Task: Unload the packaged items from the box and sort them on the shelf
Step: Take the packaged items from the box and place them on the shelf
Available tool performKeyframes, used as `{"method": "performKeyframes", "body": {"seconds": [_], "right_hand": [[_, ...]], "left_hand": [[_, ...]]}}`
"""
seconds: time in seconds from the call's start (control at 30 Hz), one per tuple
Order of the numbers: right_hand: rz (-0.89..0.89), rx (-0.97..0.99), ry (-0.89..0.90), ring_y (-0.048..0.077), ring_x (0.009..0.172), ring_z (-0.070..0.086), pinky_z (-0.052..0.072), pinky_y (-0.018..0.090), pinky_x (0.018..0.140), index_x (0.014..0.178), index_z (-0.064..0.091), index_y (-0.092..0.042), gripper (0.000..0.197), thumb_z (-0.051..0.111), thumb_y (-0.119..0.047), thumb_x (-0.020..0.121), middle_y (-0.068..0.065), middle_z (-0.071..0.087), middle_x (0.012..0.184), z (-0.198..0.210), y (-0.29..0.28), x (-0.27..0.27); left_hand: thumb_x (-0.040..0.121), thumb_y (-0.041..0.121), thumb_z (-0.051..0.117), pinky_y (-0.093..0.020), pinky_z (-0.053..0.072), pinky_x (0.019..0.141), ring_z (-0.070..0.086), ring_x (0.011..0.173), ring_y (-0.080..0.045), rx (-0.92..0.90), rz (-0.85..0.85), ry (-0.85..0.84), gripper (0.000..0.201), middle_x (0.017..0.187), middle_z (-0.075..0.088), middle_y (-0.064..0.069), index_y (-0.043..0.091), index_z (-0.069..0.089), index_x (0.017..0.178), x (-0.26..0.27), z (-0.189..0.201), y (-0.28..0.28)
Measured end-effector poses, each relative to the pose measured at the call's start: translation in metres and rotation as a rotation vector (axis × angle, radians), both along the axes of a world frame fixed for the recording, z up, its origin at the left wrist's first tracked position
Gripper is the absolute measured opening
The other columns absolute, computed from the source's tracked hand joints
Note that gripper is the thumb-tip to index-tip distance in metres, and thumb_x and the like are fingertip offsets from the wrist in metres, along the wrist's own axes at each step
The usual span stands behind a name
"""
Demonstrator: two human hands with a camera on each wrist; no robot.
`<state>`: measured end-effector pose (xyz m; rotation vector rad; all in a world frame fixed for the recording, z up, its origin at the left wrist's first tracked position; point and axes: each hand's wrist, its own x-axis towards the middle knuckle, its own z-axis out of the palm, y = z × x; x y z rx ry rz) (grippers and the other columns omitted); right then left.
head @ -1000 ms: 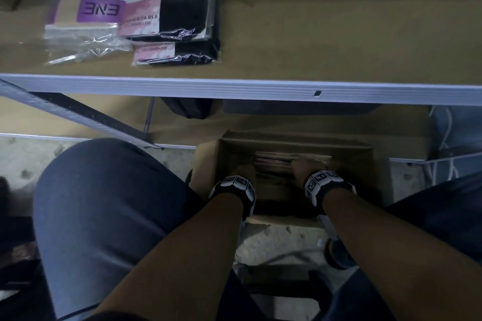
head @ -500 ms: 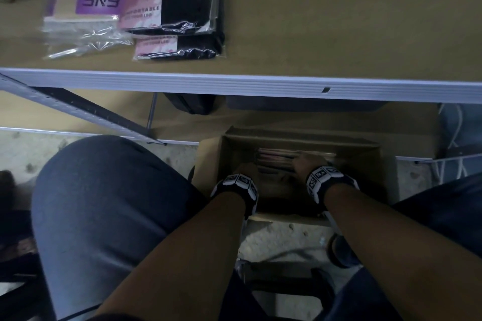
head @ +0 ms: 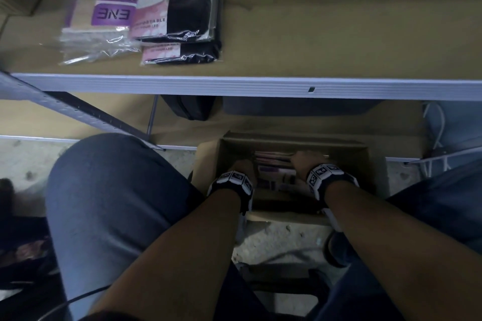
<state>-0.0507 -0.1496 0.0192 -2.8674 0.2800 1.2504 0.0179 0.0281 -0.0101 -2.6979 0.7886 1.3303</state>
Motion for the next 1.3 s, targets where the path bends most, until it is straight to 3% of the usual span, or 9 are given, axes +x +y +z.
{"method": "performKeyframes", "body": {"seconds": [0.07,0.17,0.23,0.37,0.5,0.73,0.87,1.13,1.3], "right_hand": [[-0.009,-0.005,-0.029,0.029,0.111,0.059,0.046,0.033,0.082,0.115,0.061,-0.012,0.025,0.054,-0.018,0.092,0.011,0.061,0.123,0.012,-0.003,-0.004],[-0.038,-0.016,-0.066,0.029,0.114,0.058,0.046,0.035,0.084,0.117,0.059,-0.01,0.03,0.057,-0.023,0.09,0.011,0.059,0.126,0.037,-0.006,-0.009],[-0.067,-0.025,-0.094,0.029,0.117,0.056,0.046,0.035,0.086,0.118,0.058,-0.01,0.031,0.057,-0.022,0.09,0.011,0.057,0.128,0.051,-0.009,-0.015],[-0.133,-0.047,-0.14,0.029,0.113,0.058,0.047,0.035,0.085,0.113,0.062,-0.012,0.025,0.055,-0.015,0.089,0.01,0.059,0.125,0.076,-0.013,-0.026],[-0.197,-0.071,-0.225,0.027,0.111,0.058,0.046,0.033,0.086,0.111,0.063,-0.016,0.026,0.063,-0.023,0.086,0.008,0.059,0.121,0.103,-0.02,-0.041],[-0.298,-0.111,-0.386,0.026,0.096,0.062,0.043,0.03,0.073,0.101,0.068,-0.018,0.019,0.064,-0.029,0.086,0.006,0.064,0.107,0.156,-0.031,-0.068],[-0.364,-0.138,-0.45,0.023,0.079,0.058,0.043,0.029,0.069,0.091,0.071,-0.02,0.012,0.065,-0.029,0.084,0.004,0.065,0.096,0.18,-0.037,-0.082],[-0.482,-0.154,-0.518,0.023,0.069,0.057,0.045,0.03,0.066,0.075,0.071,-0.021,0.012,0.064,-0.028,0.082,0.002,0.064,0.077,0.201,-0.05,-0.099],[-0.579,-0.103,-0.473,0.023,0.073,0.061,0.052,0.035,0.074,0.074,0.067,-0.02,0.013,0.066,-0.03,0.083,0.003,0.066,0.082,0.193,-0.063,-0.104]], "left_hand": [[0.103,0.022,0.031,-0.043,0.019,0.118,0.009,0.148,-0.027,0.023,-0.046,-0.024,0.056,0.16,0.005,-0.007,0.006,0.008,0.152,0.001,0.007,0.003],[0.098,0.016,0.046,-0.034,0.044,0.102,0.049,0.128,-0.029,-0.022,0.062,-0.07,0.04,0.14,0.05,-0.017,0.0,0.049,0.135,0.001,0.024,-0.012],[0.095,0.017,0.051,-0.033,0.048,0.095,0.057,0.119,-0.028,-0.04,0.064,-0.069,0.035,0.129,0.059,-0.014,0.004,0.058,0.126,0.003,0.03,-0.013],[0.091,0.02,0.052,-0.039,0.05,0.095,0.058,0.117,-0.028,-0.025,-0.021,-0.073,0.034,0.129,0.058,-0.012,0.009,0.059,0.123,0.002,0.032,-0.006],[0.094,0.015,0.051,-0.033,0.043,0.1,0.05,0.127,-0.026,-0.054,-0.037,-0.135,0.04,0.138,0.051,-0.013,0.004,0.05,0.133,-0.002,0.045,-0.007],[0.087,0.015,0.059,-0.034,0.051,0.087,0.062,0.109,-0.031,-0.039,-0.111,-0.146,0.029,0.118,0.064,-0.016,0.001,0.064,0.112,-0.01,0.044,-0.02],[0.083,0.014,0.06,-0.041,0.054,0.089,0.063,0.106,-0.033,-0.08,-0.15,-0.145,0.027,0.113,0.066,-0.016,0.003,0.066,0.107,-0.017,0.04,-0.037],[0.08,0.013,0.062,-0.041,0.051,0.094,0.062,0.11,-0.032,-0.047,-0.289,-0.168,0.029,0.116,0.065,-0.015,0.005,0.065,0.108,-0.02,0.022,-0.058],[0.078,0.011,0.063,-0.043,0.051,0.095,0.062,0.109,-0.033,0.007,-0.368,-0.146,0.033,0.117,0.064,-0.016,0.008,0.066,0.111,-0.017,0.01,-0.085]]}}
